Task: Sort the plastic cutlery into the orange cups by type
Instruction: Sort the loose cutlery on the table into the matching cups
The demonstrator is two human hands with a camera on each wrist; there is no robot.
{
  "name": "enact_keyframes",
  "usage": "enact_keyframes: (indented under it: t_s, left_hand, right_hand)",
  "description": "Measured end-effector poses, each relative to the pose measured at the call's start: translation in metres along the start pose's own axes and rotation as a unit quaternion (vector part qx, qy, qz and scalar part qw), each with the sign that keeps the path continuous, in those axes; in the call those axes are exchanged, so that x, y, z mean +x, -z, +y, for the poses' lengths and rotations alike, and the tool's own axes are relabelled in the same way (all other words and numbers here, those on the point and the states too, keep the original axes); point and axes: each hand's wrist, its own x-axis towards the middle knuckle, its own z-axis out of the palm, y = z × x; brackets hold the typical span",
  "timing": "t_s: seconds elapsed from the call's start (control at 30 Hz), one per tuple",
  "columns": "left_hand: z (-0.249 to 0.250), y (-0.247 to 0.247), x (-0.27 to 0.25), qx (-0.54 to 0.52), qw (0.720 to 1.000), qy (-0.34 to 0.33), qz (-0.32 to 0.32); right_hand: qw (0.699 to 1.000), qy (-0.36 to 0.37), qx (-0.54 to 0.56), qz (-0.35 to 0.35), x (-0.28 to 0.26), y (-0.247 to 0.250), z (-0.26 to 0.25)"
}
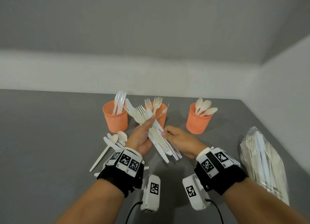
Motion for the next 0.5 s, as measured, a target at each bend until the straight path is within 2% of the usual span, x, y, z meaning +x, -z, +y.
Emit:
enact_keyframes:
  t_s: [0.13, 0.27, 0.4, 0.5]
  left_hand:
    - [0.002, 0.0, -0.003, -0.036, 0.999, 0.004, 0.006]
    - [0.004, 0.002, 0.001, -0.034, 0.999, 0.006, 0.019]
    - [0.004, 0.011, 0.009, -0.033, 0.993, 0.013, 0.111]
    - [0.006, 0.015, 0.013, -0.058, 0.987, -0.01, 0.148]
  right_hand:
    - [0.997, -0.016, 0.076, -0.007, -0.002, 0.002, -0.002]
    - [0.999, 0.015, 0.051, -0.005, -0.004, 0.004, 0.001]
    - [0.995, 0.029, 0.069, 0.063, -0.008, 0.01, 0.005]
    - [0.987, 0.112, 0.046, 0.108, -0.014, 0.005, 0.005]
